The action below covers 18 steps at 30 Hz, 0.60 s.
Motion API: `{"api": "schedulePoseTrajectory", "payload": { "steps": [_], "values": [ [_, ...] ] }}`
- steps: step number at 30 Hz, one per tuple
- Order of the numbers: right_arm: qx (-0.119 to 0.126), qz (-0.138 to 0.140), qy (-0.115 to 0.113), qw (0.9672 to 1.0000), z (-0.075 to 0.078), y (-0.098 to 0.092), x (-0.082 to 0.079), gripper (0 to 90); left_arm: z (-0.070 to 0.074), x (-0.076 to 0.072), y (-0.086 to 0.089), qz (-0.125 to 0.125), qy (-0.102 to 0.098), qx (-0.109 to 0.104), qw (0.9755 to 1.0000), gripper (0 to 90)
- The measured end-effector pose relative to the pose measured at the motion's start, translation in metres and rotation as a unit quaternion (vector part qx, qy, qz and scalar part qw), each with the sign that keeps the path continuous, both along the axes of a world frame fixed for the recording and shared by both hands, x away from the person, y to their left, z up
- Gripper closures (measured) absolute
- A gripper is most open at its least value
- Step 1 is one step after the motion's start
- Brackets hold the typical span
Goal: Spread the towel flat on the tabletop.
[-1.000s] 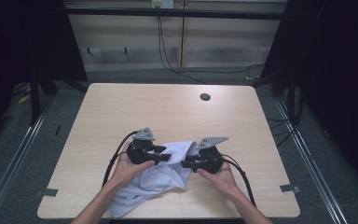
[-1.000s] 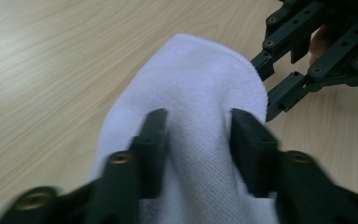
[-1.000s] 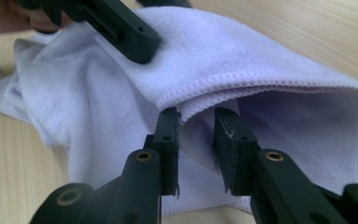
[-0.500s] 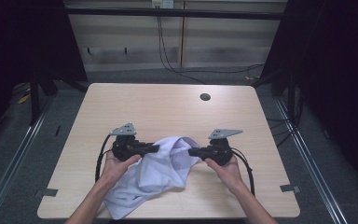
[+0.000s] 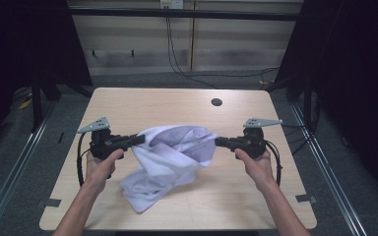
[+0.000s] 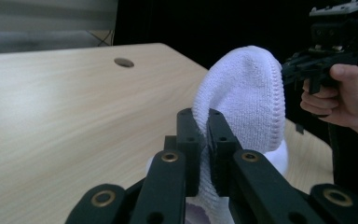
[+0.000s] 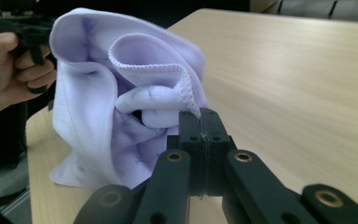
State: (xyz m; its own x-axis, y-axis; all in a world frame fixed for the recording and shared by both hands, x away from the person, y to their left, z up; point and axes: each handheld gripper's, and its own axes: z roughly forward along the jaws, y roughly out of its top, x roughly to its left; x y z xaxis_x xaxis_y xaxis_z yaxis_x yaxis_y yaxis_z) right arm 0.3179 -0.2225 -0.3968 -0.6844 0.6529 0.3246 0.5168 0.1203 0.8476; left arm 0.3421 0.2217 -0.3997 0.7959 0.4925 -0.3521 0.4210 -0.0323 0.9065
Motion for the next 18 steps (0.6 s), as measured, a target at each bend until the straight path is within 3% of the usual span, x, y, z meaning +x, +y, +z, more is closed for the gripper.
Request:
{"api": "schedulePoseTrajectory", "payload": {
  "steps": [1,5,7,10,14,18],
  "values": [
    [0.016,-0.005,-0.002,0.9999,0.007,-0.007,0.002,89.7,0.005,-0.003,0.009,0.01,-0.008,-0.011,0.9999,86.5],
    [0.021,-0.019,-0.001,0.9996,0.011,-0.018,0.006,89.7,0.009,-0.005,0.026,0.035,-0.009,-0.026,0.999,86.6],
    [0.026,-0.036,0.006,0.999,0.014,-0.032,0.011,89.8,0.013,-0.006,0.041,0.054,-0.01,-0.036,0.9979,86.6],
    [0.049,-0.035,0.001,0.9982,0.022,-0.04,0.013,89.8,0.021,-0.01,0.04,0.06,-0.022,-0.028,0.9976,86.6],
    [0.053,-0.035,-0.015,0.9979,0.041,-0.037,0.017,89.8,0.034,-0.007,0.038,0.068,-0.031,-0.031,0.9967,86.6],
    [0.052,-0.038,-0.042,0.997,0.071,-0.034,0.025,89.8,0.07,0.007,0.04,0.089,-0.058,-0.031,0.9939,86.6]
  ]
}}
